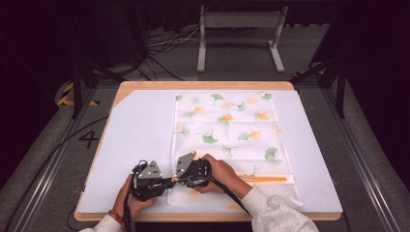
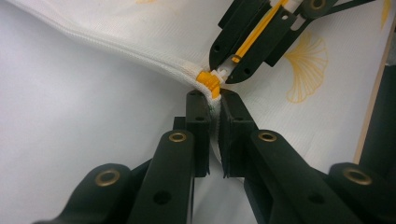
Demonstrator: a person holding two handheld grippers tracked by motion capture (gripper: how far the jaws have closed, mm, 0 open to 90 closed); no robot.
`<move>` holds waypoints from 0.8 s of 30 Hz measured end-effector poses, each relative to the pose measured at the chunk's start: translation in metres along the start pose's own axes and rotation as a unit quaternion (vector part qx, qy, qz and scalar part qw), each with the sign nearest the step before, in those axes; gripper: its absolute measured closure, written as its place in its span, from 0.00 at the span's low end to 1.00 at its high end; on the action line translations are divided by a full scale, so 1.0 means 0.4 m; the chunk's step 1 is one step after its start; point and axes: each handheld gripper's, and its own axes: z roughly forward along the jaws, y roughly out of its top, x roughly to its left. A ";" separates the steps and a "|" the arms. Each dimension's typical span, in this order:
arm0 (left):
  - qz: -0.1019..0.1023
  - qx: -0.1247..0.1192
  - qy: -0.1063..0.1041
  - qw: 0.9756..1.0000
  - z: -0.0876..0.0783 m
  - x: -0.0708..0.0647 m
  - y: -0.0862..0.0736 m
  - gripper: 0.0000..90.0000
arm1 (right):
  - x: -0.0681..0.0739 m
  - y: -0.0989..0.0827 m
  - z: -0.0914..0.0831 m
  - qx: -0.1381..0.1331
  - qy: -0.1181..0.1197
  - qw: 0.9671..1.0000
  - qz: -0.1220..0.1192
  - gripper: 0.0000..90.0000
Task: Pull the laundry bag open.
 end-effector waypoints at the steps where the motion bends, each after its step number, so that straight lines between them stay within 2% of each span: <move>1: 0.001 0.000 0.000 1.000 -0.001 -0.001 0.000 0.93 | 0.001 0.000 -0.001 0.000 -0.001 1.000 0.001 0.93; 5: 0.006 -0.004 0.003 1.000 -0.002 -0.006 0.001 0.93 | 0.003 0.001 -0.001 0.000 -0.007 1.000 -0.005 0.93; 8: 0.007 -0.002 0.004 1.000 -0.002 -0.008 0.001 0.93 | 0.002 -0.001 0.004 0.000 -0.008 1.000 0.000 0.87; 10: 0.011 0.000 0.004 1.000 -0.001 -0.008 0.001 0.93 | 0.005 0.000 0.006 0.002 -0.007 1.000 -0.004 0.92; 17: 0.009 -0.002 0.002 1.000 -0.002 -0.007 0.001 0.93 | 0.008 0.002 0.008 0.007 -0.013 1.000 -0.013 0.94; 24: 0.001 -0.012 0.000 1.000 -0.007 -0.004 0.000 0.93 | 0.015 -0.001 0.008 0.014 -0.020 1.000 -0.019 1.00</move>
